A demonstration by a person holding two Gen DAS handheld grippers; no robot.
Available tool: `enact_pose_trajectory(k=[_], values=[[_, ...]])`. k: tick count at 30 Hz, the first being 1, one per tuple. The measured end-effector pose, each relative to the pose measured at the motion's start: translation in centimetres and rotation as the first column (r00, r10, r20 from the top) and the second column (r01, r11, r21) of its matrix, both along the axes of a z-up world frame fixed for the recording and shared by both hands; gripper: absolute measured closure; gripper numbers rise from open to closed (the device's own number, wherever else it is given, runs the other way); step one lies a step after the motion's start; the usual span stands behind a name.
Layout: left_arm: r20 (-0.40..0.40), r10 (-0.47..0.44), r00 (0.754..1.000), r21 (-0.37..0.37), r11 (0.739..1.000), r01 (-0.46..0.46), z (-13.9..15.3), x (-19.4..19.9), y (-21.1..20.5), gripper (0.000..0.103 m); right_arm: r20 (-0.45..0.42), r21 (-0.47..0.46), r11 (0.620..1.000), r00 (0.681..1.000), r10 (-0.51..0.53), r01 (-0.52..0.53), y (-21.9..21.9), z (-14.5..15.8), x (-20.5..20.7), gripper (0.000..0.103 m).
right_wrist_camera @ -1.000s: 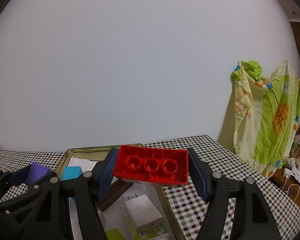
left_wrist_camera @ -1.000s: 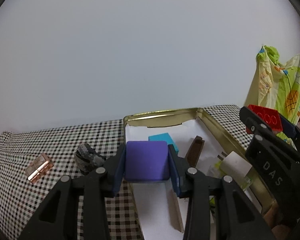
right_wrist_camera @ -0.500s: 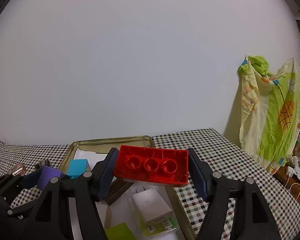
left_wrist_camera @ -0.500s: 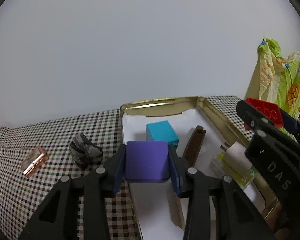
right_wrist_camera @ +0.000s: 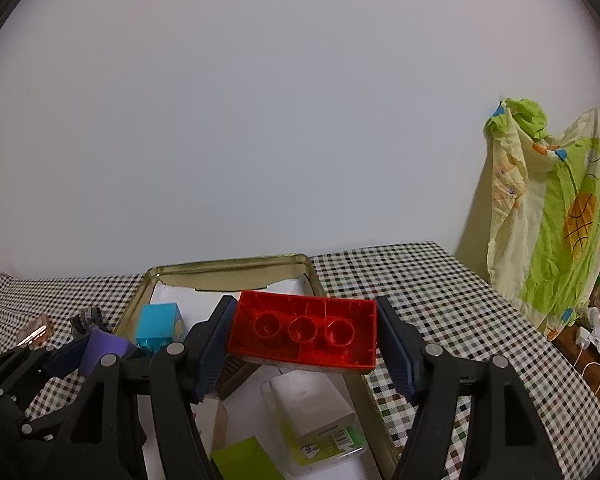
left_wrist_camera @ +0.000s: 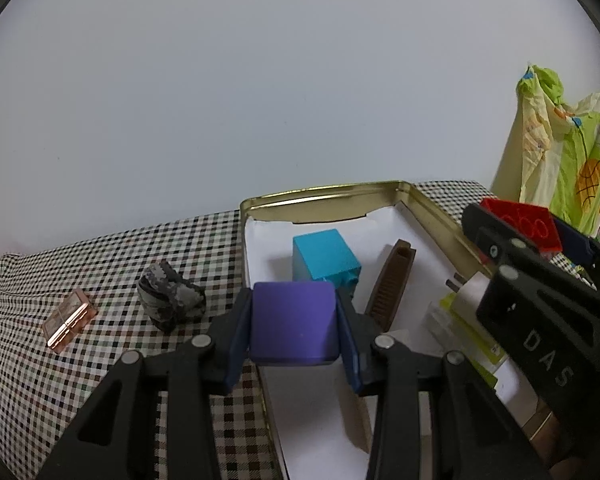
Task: Organize rigid objects
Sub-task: 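Lower the red brick and purple cube over the gold tin with both tools, then open both tools to release the purple cube and red brick into the tin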
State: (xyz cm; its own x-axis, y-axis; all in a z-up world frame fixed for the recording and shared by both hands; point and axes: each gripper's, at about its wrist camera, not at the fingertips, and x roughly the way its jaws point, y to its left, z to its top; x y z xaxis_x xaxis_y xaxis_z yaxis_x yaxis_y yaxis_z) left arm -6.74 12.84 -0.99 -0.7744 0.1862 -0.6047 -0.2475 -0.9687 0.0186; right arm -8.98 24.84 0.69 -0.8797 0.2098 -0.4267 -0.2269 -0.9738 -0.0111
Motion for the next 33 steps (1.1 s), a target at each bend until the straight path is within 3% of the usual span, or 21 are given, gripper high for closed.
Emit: enact_pose_trajectory(k=[11, 18, 19, 21, 23, 26, 33], values=[[-0.018, -0.007, 1.000, -0.030, 1.000, 0.006, -0.1, 0.2, 0.1, 0.064, 0.014, 0.021, 1.000, 1.000, 0.013, -0.013, -0.6, -0.2, 0.0, 0.033], [0.018, -0.044, 0.999, -0.049, 0.998, 0.045, -0.6, -0.1, 0.6, 0.063, 0.024, 0.020, 0.999, 0.999, 0.042, -0.042, -1.1, -0.2, -0.3, 0.033], [0.023, -0.053, 0.998, -0.043, 0.998, 0.054, -0.6, -0.1, 0.7, 0.060, 0.024, 0.024, 0.999, 0.999, 0.042, -0.042, -1.2, -0.2, -0.3, 0.033], [0.023, -0.060, 0.998, -0.025, 0.998, 0.061, -0.4, 0.1, 0.6, 0.023, 0.026, 0.042, 0.998, 0.999, 0.044, -0.045, -1.4, -0.2, -0.3, 0.032], [-0.020, -0.050, 0.999, -0.009, 0.999, 0.050, 0.2, 0.7, 0.3, 0.001, 0.014, 0.044, 0.998, 0.999, 0.047, -0.047, -1.5, -0.2, -0.2, 0.026], [-0.065, -0.057, 0.996, -0.019, 0.998, 0.056, 0.6, 1.3, 0.5, 0.001, -0.022, 0.008, 0.998, 0.998, 0.059, -0.058, -1.2, 0.1, 0.3, 0.016], [-0.080, -0.047, 0.996, -0.040, 0.998, 0.044, 0.2, 1.0, 0.8, 0.001, -0.035, 0.001, 0.999, 0.998, 0.047, -0.047, -1.3, 0.2, 0.3, 0.015]])
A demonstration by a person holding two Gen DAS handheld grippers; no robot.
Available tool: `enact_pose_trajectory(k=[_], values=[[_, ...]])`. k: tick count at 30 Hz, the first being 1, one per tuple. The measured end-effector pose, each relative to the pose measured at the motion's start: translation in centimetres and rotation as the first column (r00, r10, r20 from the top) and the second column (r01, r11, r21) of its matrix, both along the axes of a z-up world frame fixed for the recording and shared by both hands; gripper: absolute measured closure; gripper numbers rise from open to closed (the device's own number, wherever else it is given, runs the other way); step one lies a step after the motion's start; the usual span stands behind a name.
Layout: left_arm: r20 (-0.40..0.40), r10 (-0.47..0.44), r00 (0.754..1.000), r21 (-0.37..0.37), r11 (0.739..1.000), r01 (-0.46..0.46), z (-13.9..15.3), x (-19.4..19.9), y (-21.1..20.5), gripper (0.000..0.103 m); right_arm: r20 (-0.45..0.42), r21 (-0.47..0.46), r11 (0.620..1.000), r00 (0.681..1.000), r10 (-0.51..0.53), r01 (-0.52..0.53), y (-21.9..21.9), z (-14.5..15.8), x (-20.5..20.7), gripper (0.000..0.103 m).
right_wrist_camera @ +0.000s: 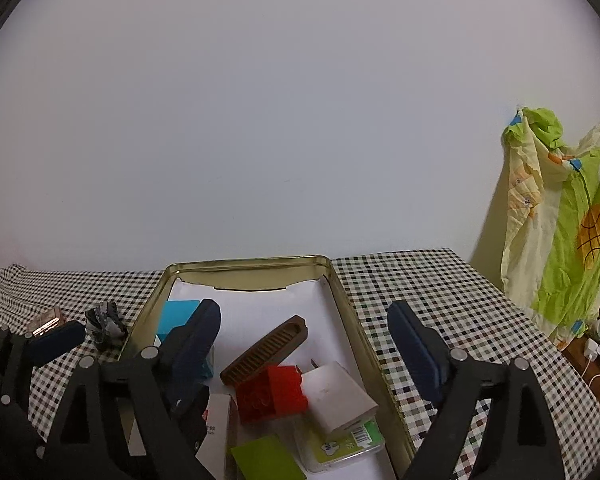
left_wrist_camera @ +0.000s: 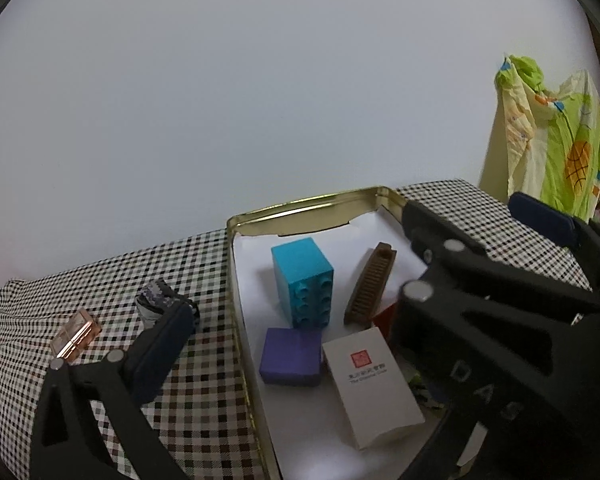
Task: Organize rigid objects
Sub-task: 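Open both tools to release the purple cube and red brick into the tin, then withdraw both tools from the tin toward the picture box and geode rock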
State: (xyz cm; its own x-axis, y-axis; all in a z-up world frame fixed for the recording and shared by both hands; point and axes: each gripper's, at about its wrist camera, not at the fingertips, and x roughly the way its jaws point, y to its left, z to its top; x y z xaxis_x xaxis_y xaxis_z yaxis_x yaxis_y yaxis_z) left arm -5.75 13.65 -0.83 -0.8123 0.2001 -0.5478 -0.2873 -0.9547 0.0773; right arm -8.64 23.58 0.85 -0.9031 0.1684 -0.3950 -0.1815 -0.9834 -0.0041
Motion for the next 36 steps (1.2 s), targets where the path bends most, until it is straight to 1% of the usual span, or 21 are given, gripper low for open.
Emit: enact_pose_trajectory(k=[7, 10, 13, 17, 20, 23, 25, 28, 29, 32, 34, 36], values=[[-0.051, 0.033, 0.998, 0.004, 0.999, -0.033, 0.3, 0.5, -0.8, 0.001, -0.024, -0.074, 0.997, 1.000, -0.001, 0.000, 0.9, 0.3, 0.4, 0.015], [-0.068, 0.051, 0.996, 0.031, 0.998, -0.049, 0.6, 0.4, -1.8, 0.001, -0.044, -0.104, 0.995, 0.999, 0.000, -0.004, 1.2, 0.4, 0.7, 0.015], [-0.081, 0.076, 0.994, 0.065, 0.995, -0.070, 0.9, 0.5, -3.1, 0.001, -0.083, -0.102, 0.995, 0.996, -0.023, 0.014, 1.3, 0.6, 1.2, 0.015], [-0.097, 0.126, 0.987, 0.091, 0.989, -0.117, 1.1, 0.7, -5.2, 0.001, -0.178, -0.075, 0.995, 0.981, -0.078, 0.065, 1.2, 1.2, 2.7, 0.015], [-0.121, 0.172, 0.978, 0.106, 0.981, -0.159, 1.1, 1.2, -7.0, 0.001, -0.215, -0.051, 0.993, 0.970, -0.114, 0.105, 0.9, 1.2, 3.3, 0.015], [-0.179, 0.225, 0.958, 0.087, 0.973, -0.212, 0.9, 1.9, -8.5, 0.001, -0.224, -0.061, 0.991, 0.966, -0.131, 0.121, 0.6, 0.9, 3.7, 0.015], [-0.197, 0.245, 0.949, 0.073, 0.969, -0.235, 0.9, 2.0, -9.2, 0.001, -0.226, -0.057, 0.991, 0.965, -0.131, 0.121, 0.3, 0.8, 3.7, 0.015], [-0.199, 0.274, 0.941, 0.090, 0.961, -0.261, 0.8, 1.9, -10.4, 0.001, -0.250, 0.000, 0.990, 0.959, -0.137, 0.141, -0.5, 0.2, 3.9, 0.015], [-0.193, 0.286, 0.939, 0.097, 0.958, -0.271, 0.8, 1.9, -10.8, 0.001, -0.259, 0.034, 0.988, 0.957, -0.134, 0.147, -1.1, 0.1, 4.0, 0.015], [-0.179, 0.296, 0.938, 0.110, 0.954, -0.279, 0.8, 1.8, -11.6, 0.001, -0.267, 0.104, 0.977, 0.952, -0.152, 0.185, -2.1, -0.1, 4.6, 0.015], [-0.180, 0.295, 0.939, 0.104, 0.954, -0.280, 0.7, 1.9, -11.9, 0.001, -0.268, 0.112, 0.973, 0.949, -0.165, 0.201, -2.3, -0.1, 5.1, 0.015], [-0.179, 0.291, 0.940, 0.092, 0.956, -0.278, 0.5, 1.9, -12.0, 0.001, -0.277, 0.091, 0.972, 0.943, -0.186, 0.218, -1.6, -0.1, 5.7, 0.015]])
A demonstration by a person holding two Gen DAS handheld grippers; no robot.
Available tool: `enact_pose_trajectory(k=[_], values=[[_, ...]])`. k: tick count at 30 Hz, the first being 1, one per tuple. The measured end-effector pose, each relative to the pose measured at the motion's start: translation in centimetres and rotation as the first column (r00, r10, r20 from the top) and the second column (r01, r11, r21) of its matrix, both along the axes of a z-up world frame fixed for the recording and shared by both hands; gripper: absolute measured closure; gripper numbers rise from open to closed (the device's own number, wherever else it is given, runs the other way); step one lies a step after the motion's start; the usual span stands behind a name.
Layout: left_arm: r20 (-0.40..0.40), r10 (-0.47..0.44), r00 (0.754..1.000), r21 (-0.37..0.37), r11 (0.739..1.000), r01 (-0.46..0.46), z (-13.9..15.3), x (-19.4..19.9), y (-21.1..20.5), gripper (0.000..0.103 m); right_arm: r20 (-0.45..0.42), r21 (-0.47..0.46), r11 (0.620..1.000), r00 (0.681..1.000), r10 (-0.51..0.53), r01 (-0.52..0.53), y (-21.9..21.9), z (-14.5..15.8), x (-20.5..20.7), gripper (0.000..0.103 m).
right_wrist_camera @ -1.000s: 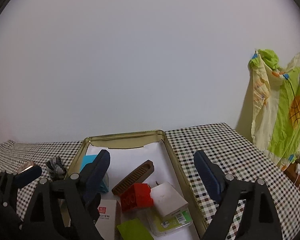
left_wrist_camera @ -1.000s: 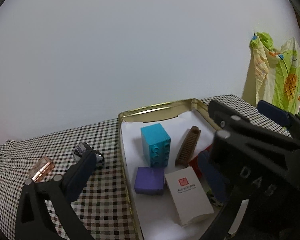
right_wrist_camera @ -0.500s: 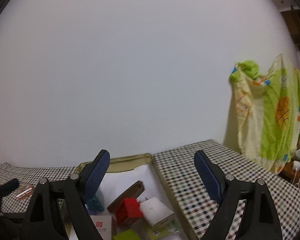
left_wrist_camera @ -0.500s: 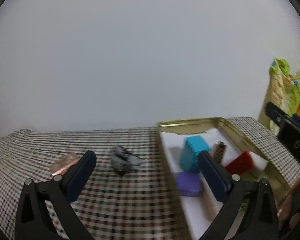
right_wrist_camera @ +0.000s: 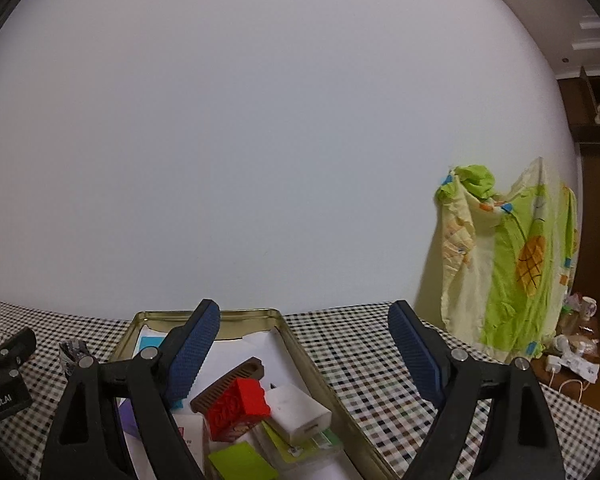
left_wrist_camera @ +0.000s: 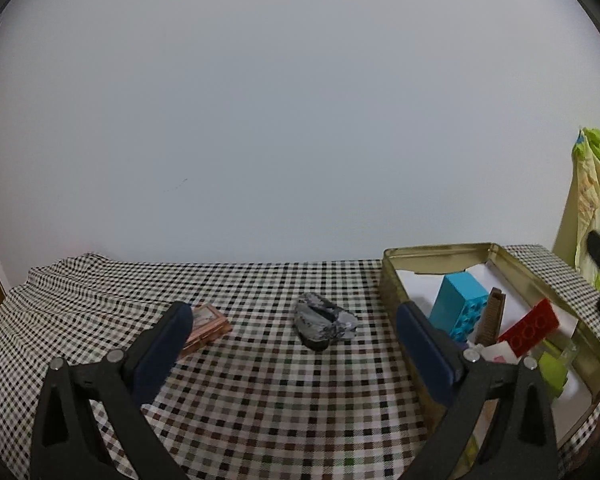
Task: Organize rigid objects
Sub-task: 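Withdraw both tools from the tin toward the picture box and geode rock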
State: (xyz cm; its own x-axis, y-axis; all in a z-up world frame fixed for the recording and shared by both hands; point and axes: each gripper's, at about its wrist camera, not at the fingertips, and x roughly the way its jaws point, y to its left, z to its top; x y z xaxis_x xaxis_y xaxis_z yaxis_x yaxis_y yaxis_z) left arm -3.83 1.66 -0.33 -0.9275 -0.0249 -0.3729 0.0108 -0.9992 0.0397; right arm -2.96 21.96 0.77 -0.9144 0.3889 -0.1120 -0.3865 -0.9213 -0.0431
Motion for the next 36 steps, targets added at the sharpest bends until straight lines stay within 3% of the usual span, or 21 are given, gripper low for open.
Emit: enact_pose_trajectory(k=[5, 12, 20, 28, 36], values=[[0.015, 0.004, 1.000, -0.013, 1.000, -0.004, -0.3, 0.0, -0.8, 0.001, -0.018, -0.075, 0.997, 0.999, -0.033, 0.031, 0.7, -0.1, 1.7, 0.015], [0.025, 0.005, 1.000, 0.005, 1.000, -0.005, -0.3, -0.4, -1.9, 0.001, -0.048, -0.103, 0.994, 0.997, -0.052, 0.047, -0.5, -0.2, 3.4, 0.015], [0.038, 0.014, 0.999, 0.016, 1.000, -0.015, -0.3, -0.8, -4.1, 0.001, -0.076, -0.068, 0.997, 0.997, 0.030, -0.035, -5.4, 0.1, 4.6, 0.015], [0.094, 0.023, 0.995, 0.053, 0.998, -0.028, -0.7, -1.8, -7.4, 0.001, 0.008, -0.095, 0.986, 0.991, 0.135, -0.134, -9.8, -0.4, 3.1, 0.015], [0.172, 0.130, 0.976, 0.101, 0.984, -0.149, -1.3, -3.1, -11.9, 0.001, 0.085, -0.116, 0.972, 0.973, 0.216, -0.206, -13.2, -1.1, 1.1, 0.015]])
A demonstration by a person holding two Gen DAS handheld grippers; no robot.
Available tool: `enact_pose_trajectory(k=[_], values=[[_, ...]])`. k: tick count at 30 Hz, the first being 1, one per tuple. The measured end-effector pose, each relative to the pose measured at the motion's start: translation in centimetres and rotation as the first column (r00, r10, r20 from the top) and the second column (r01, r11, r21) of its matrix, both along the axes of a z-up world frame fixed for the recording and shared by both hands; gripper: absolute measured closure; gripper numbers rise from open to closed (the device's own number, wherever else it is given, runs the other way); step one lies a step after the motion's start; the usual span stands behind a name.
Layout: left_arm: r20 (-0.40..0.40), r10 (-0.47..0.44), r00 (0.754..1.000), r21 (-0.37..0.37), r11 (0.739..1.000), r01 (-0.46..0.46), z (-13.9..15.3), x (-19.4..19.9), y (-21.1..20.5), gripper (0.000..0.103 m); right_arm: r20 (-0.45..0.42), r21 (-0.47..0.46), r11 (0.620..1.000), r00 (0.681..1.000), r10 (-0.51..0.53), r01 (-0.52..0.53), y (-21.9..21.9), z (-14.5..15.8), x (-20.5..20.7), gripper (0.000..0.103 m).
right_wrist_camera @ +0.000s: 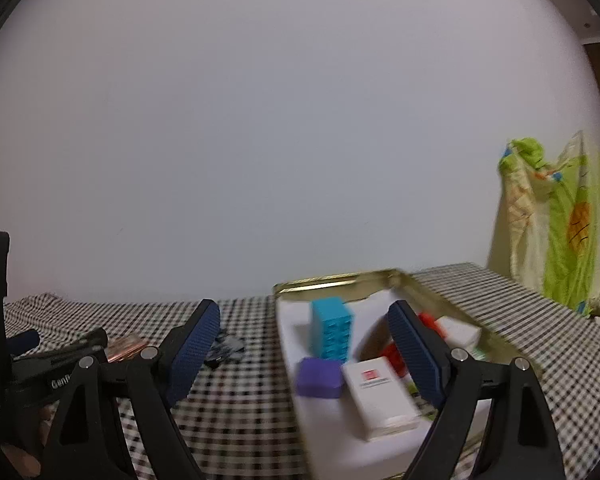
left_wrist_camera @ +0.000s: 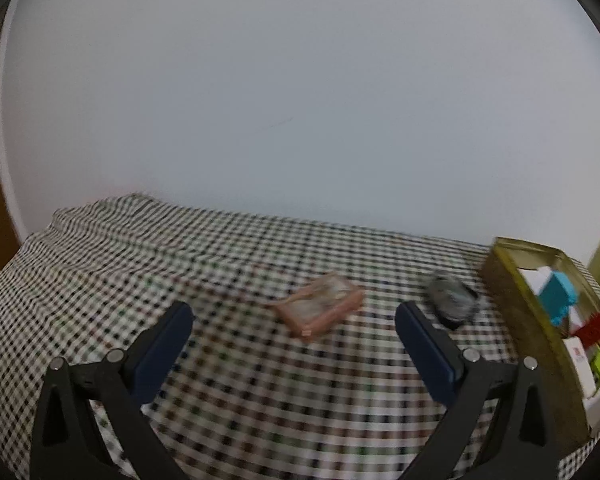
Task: Organize rigid objects
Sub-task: 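Withdraw both tools from the tin toward the picture box and geode rock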
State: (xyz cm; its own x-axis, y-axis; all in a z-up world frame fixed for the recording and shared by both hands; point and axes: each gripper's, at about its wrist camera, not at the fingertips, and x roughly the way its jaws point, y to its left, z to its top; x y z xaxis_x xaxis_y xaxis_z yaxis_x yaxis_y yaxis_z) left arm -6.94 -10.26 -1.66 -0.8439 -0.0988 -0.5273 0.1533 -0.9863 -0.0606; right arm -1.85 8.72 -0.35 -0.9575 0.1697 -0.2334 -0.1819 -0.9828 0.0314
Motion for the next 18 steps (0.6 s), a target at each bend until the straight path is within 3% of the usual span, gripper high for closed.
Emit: enact_pose_trajectory(k=[9, 18], values=[[0.068, 0.135, 0.989, -0.007, 0.991, -0.135, -0.5, -1.5, -4.4, 0.001, 0.072, 0.020, 0.995, 0.993, 0.092, -0.094, -3.9, -0.5, -3.6, 0.015], [0.095, 0.190, 0.977, -0.079, 0.980, -0.183, -0.9, -1.9, -5.5, 0.001, 0.252, 0.020, 0.985, 0.954, 0.160, -0.171, -6.7, -1.7, -9.7, 0.015]])
